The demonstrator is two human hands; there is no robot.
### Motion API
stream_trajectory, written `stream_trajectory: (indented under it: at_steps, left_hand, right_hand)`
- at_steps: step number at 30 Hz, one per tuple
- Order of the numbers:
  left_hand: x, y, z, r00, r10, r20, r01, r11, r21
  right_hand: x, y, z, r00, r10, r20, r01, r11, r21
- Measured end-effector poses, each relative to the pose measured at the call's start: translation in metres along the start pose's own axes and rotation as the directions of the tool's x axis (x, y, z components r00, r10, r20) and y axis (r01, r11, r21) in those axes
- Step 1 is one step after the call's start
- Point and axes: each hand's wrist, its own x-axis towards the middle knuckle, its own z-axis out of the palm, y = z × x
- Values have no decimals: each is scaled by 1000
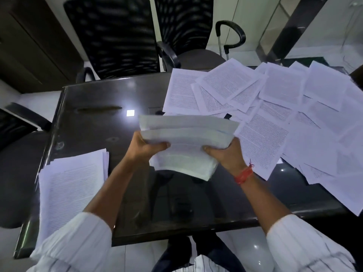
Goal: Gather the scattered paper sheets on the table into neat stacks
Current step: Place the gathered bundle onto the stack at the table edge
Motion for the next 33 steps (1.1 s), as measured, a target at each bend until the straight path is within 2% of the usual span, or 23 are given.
stream_trajectory:
  at_steps: [1, 3, 6, 8, 12, 15, 17, 20, 24, 27, 30, 33]
  left_hand:
    - [-4, -10, -1, 999, -47, 11, 46, 997, 62]
    - [-8, -20, 0, 996, -91, -11, 91, 989, 114]
    - [-8, -10, 0, 999, -6, -52, 9, 998, 66]
    - [-11, -5, -2, 999, 2, -49, 0, 999, 37]
    - [-21, -30, -2, 997, -71, 36, 63, 983, 174]
    - [-18, -35, 2, 995, -95, -41, 100, 981, 168]
    - [-15, -26, 4, 997, -38, -74, 48, 989, 142]
    - [-23, -20, 4, 992, -32, -121, 42, 996, 82]
    - [-33, -42, 4, 979, -92, -182, 98, 995, 23]
    - [-38, -59, 3, 970, -154, -190, 168, 984, 63]
    - [-33, -70, 2, 956, -190, -224, 211, 974, 77]
    - [-30, -71, 5, 913, -304, -274, 338, 937, 87]
  right_hand:
    - [-2, 9, 4, 998, 60, 29, -59, 998, -35]
    - [-3, 15, 10, 996, 81, 21, -80, 994, -73]
    - [-1, 6, 10, 999, 20, -40, -22, 999, -39]
    - [-1, 4, 6, 998, -15, -65, 12, 999, -52]
    - [-1, 23, 15, 997, 62, 39, -54, 982, -181]
    - [2, 30, 25, 996, 80, 46, -71, 982, -178]
    - [5, 18, 27, 998, 58, -25, -62, 984, -166]
    - [-1, 12, 31, 999, 33, -40, -38, 990, -134]
    - [-12, 26, 38, 996, 79, -35, -83, 986, -146]
    - [-14, 40, 41, 987, 156, -34, -160, 977, -141]
    - [-9, 45, 45, 984, 171, -40, -175, 977, -122]
    - [-8, 54, 60, 967, 251, -38, -253, 962, -106]
